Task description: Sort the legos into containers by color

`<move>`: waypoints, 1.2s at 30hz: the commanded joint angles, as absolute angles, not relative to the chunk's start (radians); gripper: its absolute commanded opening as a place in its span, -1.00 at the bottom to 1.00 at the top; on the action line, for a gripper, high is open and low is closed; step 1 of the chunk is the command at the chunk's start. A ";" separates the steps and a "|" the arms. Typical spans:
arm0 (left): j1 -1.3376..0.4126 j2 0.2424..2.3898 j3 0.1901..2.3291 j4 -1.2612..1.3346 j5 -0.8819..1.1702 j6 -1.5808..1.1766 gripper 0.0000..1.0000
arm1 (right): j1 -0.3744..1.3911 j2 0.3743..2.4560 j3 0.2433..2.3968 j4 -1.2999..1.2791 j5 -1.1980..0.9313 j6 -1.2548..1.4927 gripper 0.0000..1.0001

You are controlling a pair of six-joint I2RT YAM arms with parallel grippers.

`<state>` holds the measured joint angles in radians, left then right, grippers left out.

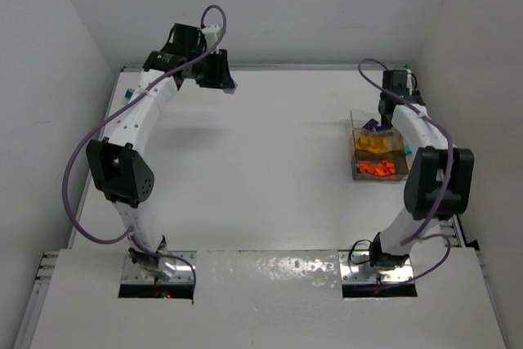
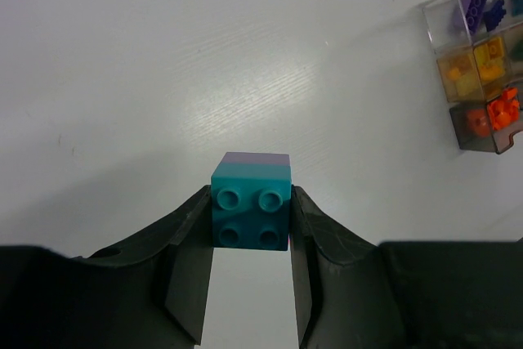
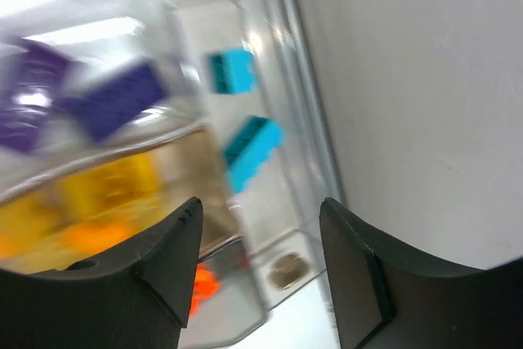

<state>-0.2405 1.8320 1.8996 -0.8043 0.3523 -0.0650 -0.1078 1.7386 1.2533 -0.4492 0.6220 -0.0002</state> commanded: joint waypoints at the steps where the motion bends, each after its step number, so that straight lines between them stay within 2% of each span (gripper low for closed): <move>1: -0.235 1.810 1.907 -0.752 0.399 -0.072 -1.00 | -0.011 1.599 1.232 -0.361 0.548 0.149 0.17; 3: -0.235 1.809 1.910 -0.749 0.422 -0.071 -1.00 | 0.102 1.540 1.131 -0.257 0.516 0.080 0.19; 6: -0.236 1.806 1.919 -0.746 0.482 -0.063 -1.00 | 0.260 1.402 0.947 0.042 0.386 -0.108 0.20; 7: -0.238 1.805 1.922 -0.746 0.498 -0.063 -1.00 | 0.296 1.367 0.898 0.221 0.212 -0.144 0.22; 9: -0.242 1.807 1.934 -0.747 0.540 -0.064 -1.00 | 0.386 1.292 0.755 0.523 0.019 -0.198 0.35; 10: -0.245 1.807 1.937 -0.749 0.555 -0.063 -1.00 | 0.444 1.287 0.729 0.605 -0.108 -0.186 0.40; 11: -0.248 1.807 1.940 -0.750 0.583 -0.057 -1.00 | 0.472 1.311 0.724 0.668 -0.135 -0.170 0.40; 16: -0.267 1.795 1.954 -0.781 0.627 -0.020 -1.00 | 0.610 1.448 0.839 0.776 -0.172 -0.204 0.43; 29: -0.293 1.740 1.914 -0.793 0.673 -0.017 -1.00 | 0.680 1.638 1.031 0.859 -0.233 -0.163 0.43; 36: -0.296 1.727 1.901 -0.796 0.683 -0.020 -1.00 | 0.680 1.677 1.072 0.851 -0.210 -0.164 0.17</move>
